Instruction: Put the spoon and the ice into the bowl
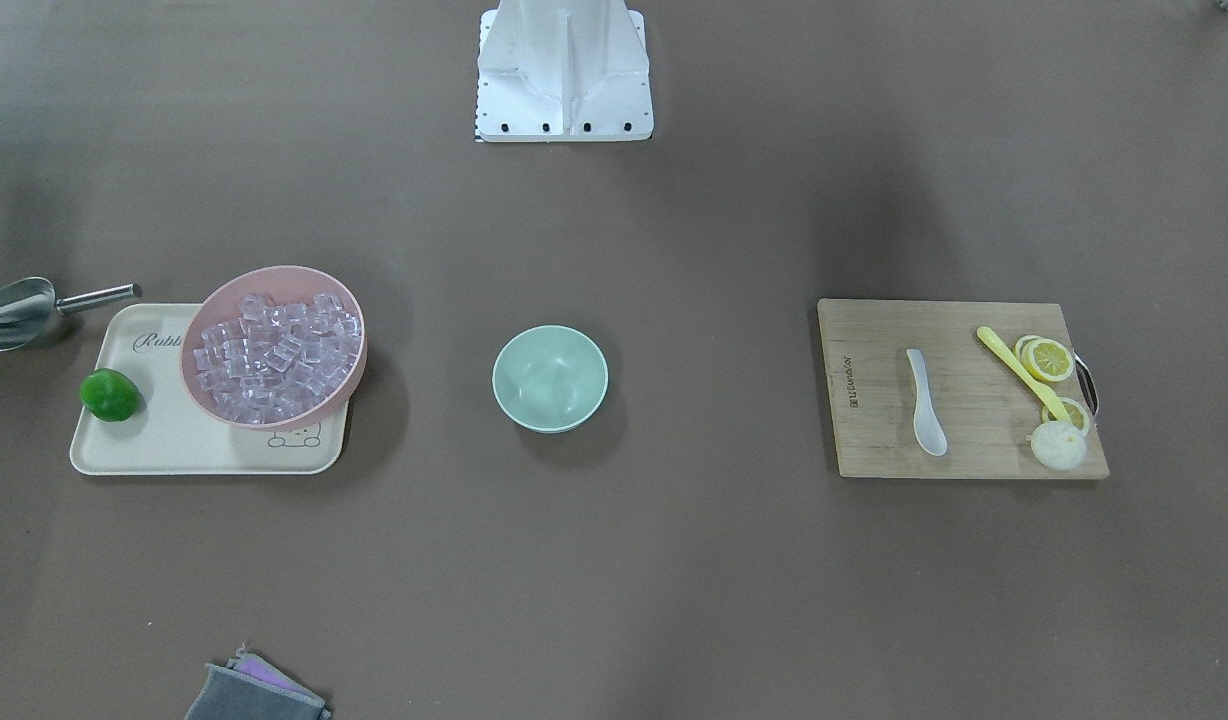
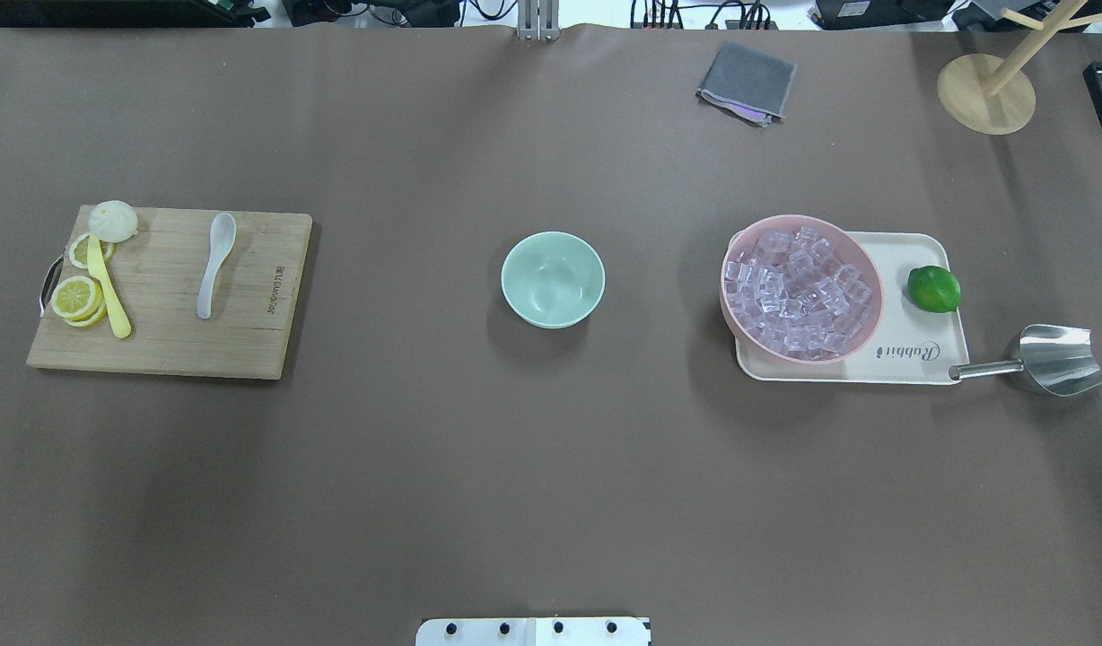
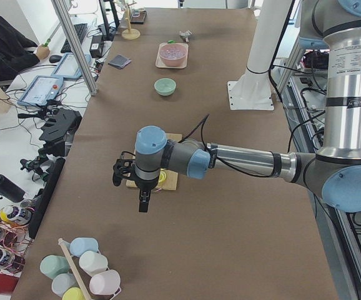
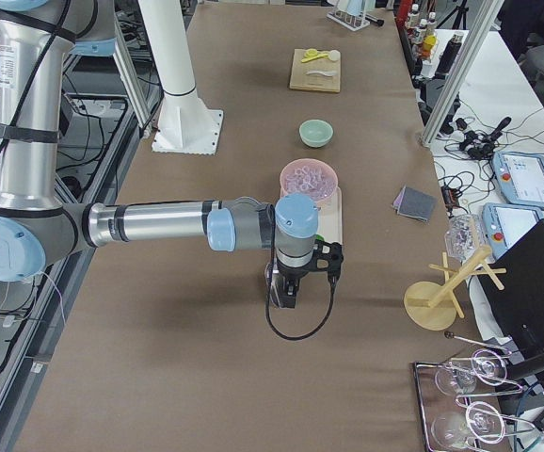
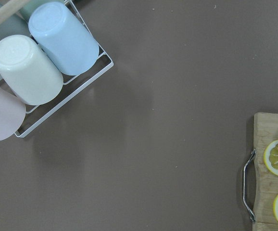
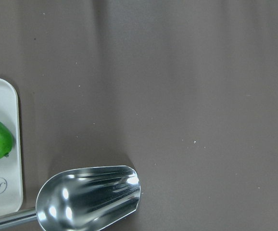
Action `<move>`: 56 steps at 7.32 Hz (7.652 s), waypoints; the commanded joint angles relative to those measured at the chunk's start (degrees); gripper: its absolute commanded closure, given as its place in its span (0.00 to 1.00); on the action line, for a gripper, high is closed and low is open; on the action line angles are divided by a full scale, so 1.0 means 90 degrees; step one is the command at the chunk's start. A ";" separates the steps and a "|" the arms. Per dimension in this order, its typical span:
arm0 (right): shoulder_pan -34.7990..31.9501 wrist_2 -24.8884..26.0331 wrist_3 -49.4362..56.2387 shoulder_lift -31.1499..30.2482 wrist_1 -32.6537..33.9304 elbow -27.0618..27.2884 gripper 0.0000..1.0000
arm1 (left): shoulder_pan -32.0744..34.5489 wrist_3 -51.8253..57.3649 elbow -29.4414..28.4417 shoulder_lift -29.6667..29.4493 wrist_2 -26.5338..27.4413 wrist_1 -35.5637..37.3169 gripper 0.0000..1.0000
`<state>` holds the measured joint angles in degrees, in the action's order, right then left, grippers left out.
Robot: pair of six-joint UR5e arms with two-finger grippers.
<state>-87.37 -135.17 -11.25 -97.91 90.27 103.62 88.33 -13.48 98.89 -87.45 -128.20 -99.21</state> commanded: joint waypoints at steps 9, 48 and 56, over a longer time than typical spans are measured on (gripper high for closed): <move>0.0010 -0.0010 0.0000 0.0010 0.0039 0.0010 0.00 | 0.0000 0.0003 0.0008 -0.0001 -0.0003 -0.0002 0.02; 0.0791 -0.0928 -0.0557 0.1279 -0.0049 -0.0273 0.00 | -0.4365 -0.3805 -0.0889 -0.1797 0.1696 -0.2346 0.23; 0.0801 -0.0928 -0.0596 0.1279 -0.0049 -0.0283 0.00 | -0.4463 -0.3747 -0.0988 -0.1798 0.1715 -0.2336 0.97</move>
<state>-80.16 -143.47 -16.54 -86.40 89.82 101.10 48.17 -47.27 90.06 -103.62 -112.78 -120.24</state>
